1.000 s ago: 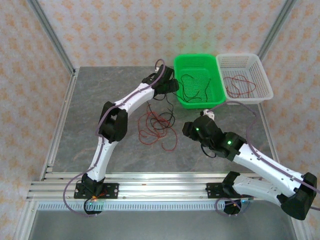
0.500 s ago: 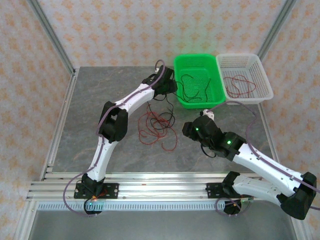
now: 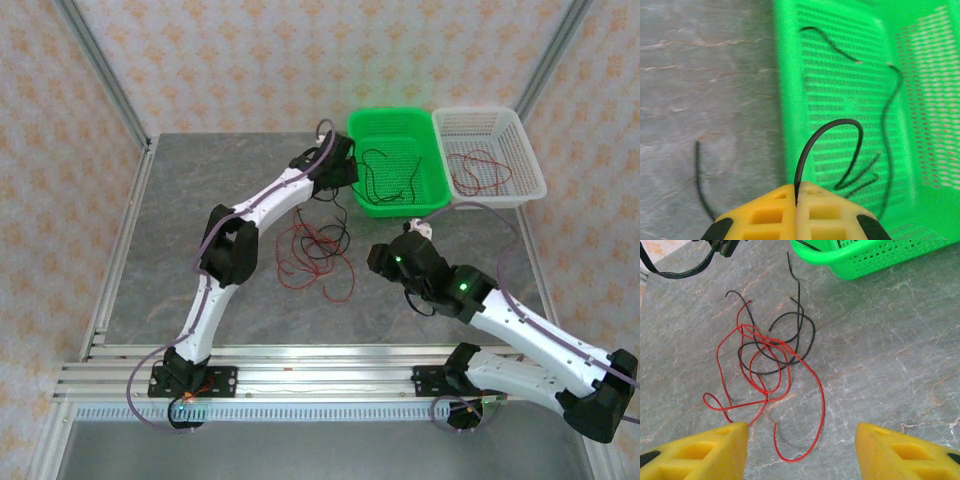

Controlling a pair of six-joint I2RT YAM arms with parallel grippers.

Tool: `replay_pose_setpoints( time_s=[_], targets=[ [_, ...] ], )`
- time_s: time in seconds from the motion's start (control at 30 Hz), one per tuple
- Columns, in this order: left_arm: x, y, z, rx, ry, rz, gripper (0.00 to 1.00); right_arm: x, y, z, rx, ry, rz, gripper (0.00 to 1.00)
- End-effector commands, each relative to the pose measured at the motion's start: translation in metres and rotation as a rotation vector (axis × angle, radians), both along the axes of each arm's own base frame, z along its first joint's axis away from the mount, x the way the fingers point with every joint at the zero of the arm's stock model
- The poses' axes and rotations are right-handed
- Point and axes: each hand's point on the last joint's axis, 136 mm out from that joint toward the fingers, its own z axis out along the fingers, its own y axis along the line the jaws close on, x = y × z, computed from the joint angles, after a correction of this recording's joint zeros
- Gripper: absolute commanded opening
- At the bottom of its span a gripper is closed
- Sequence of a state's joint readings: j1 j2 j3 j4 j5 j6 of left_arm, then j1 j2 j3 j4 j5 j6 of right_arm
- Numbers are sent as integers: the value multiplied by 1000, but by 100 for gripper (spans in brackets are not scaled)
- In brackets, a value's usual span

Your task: Untangle the cables

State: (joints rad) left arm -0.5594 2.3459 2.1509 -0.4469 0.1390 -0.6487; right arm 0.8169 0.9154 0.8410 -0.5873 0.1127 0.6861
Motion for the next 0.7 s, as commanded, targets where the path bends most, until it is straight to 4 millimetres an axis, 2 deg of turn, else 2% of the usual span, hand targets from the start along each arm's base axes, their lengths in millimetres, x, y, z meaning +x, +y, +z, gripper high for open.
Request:
replay_pose_setpoints(
  time_s=[0.0, 0.13, 0.23, 0.47, 0.6, 0.67],
  targets=[
    [-5, -35, 42, -38, -92, -71, 0, 9, -14, 20, -27, -61, -64, 58],
    [-3, -64, 19, -73, -85, -167, 0, 9, -23, 29, -1, -88, -97, 58],
    [2, -72, 3, -36, -101, -222, 0, 4, -29, 30, 30, -95, -117, 58],
    [11, -66, -7, 69, -137, -228, 0, -5, -43, 27, 47, -89, -156, 58],
    [11, -68, -12, 78, -136, -239, 8, -5, -45, 29, 40, -94, -162, 58],
    [12, -68, -10, 77, -142, -240, 17, -4, -45, 32, 41, -98, -162, 58]
  ],
)
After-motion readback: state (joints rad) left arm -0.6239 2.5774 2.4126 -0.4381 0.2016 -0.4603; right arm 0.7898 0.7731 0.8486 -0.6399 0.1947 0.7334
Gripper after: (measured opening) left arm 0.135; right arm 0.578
